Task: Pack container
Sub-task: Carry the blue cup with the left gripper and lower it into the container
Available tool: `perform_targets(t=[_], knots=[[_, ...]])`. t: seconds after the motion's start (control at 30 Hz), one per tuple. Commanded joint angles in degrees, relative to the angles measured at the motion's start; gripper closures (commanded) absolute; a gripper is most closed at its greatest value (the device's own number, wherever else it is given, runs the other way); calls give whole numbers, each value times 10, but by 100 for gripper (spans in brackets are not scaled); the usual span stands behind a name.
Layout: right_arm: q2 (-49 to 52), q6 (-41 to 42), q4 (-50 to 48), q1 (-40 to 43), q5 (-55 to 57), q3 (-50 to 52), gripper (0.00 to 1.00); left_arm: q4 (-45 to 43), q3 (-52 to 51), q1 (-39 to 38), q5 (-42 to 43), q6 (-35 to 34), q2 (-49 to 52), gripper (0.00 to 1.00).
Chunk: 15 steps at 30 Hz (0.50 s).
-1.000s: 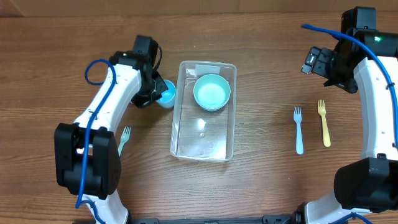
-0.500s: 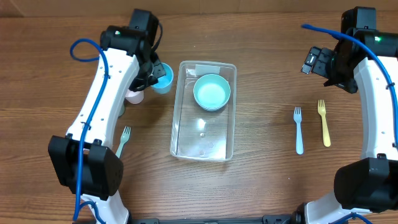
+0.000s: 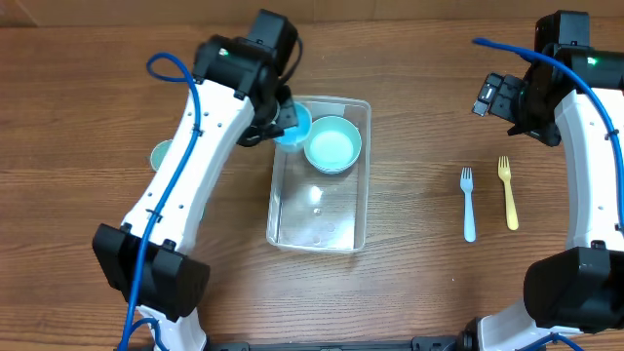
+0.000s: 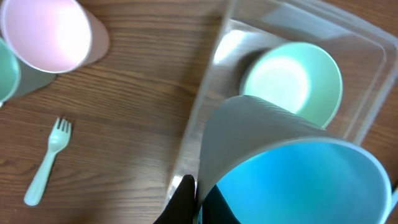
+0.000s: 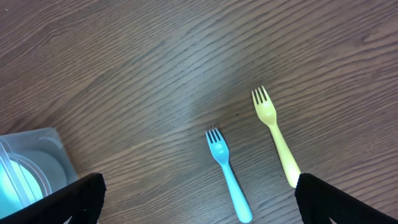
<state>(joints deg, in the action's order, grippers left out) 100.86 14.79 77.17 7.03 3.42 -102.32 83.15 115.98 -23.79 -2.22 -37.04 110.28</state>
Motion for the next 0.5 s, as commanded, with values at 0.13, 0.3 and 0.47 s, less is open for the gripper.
perform_targets(t=[0.13,0.3,0.47], knots=[[-13,2,-3,0,4,-12,0,15,0,-53,-16,12,27,93],[-13,2,-3,0,4,-12,0,10,-28,-55,-16,9,63,94],[-13,2,-3,0,4,-12,0,-19,-48,-55,-16,9,66,96]])
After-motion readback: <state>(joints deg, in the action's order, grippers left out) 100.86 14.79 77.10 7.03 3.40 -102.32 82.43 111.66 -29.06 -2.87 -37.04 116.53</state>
